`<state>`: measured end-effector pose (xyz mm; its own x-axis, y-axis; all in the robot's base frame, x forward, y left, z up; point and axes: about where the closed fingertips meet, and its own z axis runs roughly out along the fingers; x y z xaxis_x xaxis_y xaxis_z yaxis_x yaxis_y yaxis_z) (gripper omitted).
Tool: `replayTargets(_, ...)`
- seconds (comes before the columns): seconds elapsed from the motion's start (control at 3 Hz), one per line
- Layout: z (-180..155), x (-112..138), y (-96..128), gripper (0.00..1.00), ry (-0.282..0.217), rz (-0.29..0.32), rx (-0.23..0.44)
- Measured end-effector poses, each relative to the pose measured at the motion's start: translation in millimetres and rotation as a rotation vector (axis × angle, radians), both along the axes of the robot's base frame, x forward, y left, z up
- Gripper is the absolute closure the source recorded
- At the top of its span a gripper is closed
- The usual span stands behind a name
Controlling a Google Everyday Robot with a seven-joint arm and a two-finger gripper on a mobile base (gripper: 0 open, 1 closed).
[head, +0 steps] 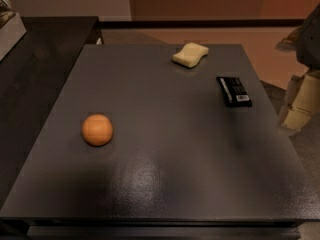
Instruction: Move rxbar chocolate near orange
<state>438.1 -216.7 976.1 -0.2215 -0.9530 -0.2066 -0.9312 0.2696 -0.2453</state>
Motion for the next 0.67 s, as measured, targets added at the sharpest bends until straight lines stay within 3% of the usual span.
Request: replayTargets(0.67,-2.0,5.6,0.1,0.0,0.011,-0.025,0.018)
